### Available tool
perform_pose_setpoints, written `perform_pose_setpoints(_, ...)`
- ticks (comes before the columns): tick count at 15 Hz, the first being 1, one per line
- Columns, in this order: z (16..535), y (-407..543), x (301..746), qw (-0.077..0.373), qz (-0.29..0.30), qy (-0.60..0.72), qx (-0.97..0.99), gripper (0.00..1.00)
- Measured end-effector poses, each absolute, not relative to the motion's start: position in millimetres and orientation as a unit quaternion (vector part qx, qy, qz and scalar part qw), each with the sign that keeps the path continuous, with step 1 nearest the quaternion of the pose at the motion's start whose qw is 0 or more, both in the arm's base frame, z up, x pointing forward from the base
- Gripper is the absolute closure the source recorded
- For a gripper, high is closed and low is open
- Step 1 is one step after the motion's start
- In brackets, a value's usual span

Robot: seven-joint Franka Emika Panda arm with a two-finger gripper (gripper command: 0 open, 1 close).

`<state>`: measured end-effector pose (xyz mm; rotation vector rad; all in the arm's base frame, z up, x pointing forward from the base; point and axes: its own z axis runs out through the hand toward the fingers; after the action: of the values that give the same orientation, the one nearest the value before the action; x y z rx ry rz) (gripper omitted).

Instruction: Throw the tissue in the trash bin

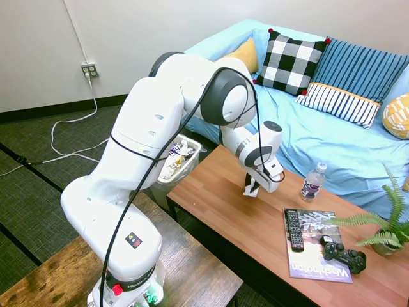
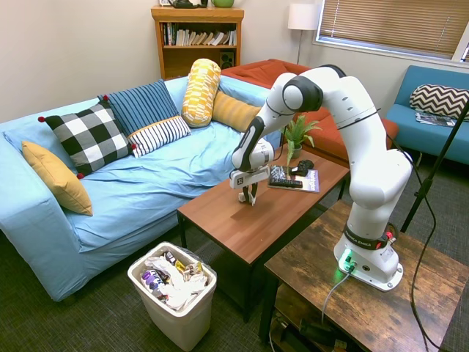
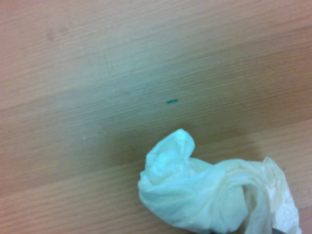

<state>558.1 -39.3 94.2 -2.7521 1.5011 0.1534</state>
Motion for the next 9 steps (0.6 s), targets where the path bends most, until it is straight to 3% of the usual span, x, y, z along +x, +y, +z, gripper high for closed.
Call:
perform_pose_setpoints(5, 112, -35, 549, 0.011, 0.033, 0.476, -0.879, 1.00)
perform_pose_setpoints(9, 165, 34, 542, 0.025, 0.008, 0.453, -0.891, 1.00)
